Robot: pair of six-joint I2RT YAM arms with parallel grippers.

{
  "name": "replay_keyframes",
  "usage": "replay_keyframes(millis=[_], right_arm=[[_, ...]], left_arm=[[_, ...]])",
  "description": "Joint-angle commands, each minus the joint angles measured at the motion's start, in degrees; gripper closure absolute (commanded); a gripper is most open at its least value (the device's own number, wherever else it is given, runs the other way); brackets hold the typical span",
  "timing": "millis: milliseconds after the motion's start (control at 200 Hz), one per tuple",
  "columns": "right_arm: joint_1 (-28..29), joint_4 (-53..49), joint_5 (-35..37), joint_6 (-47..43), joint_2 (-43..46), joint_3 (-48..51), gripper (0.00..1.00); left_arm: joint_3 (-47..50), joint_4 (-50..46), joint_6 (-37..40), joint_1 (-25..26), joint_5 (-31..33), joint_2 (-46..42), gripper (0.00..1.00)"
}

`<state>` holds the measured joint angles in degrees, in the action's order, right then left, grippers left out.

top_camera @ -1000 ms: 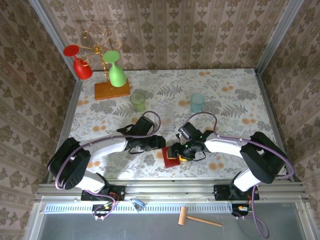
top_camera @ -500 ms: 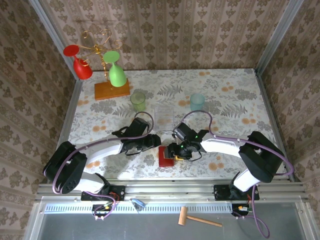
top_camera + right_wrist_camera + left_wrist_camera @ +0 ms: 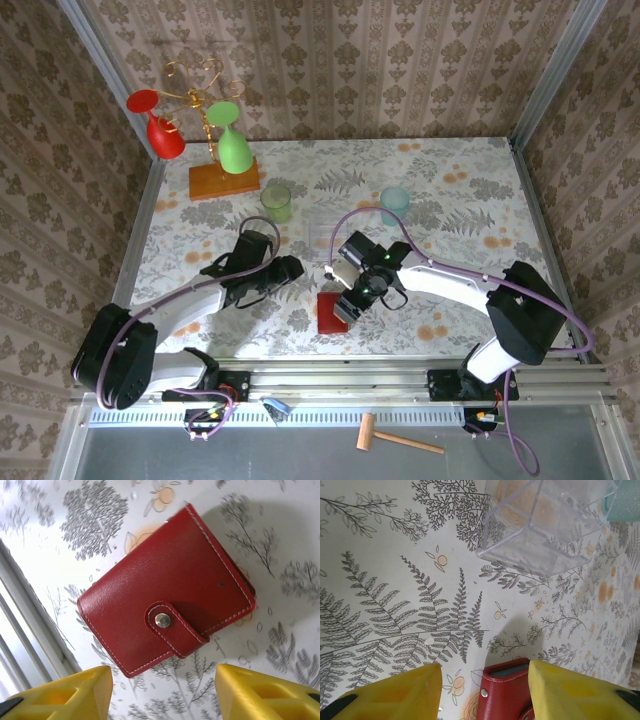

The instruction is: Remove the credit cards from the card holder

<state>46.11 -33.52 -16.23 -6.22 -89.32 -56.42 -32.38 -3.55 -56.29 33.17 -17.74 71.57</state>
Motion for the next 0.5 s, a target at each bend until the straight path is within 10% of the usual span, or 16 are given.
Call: replay_keyframes(millis=[0,495], right_arm=[[0.95,1.16,-0.67,-16.01,-0.64,-0.01,0.44],[3.36,-0.54,3.56,-29.43,-8.68,-4.40,0.55]], left_arm=[[1.09,0.12,-1.09,-0.54,-1.35,-1.34,0.51],[2.98,-0.23,-2.07,-1.42,-2.40,-4.63,0.51]])
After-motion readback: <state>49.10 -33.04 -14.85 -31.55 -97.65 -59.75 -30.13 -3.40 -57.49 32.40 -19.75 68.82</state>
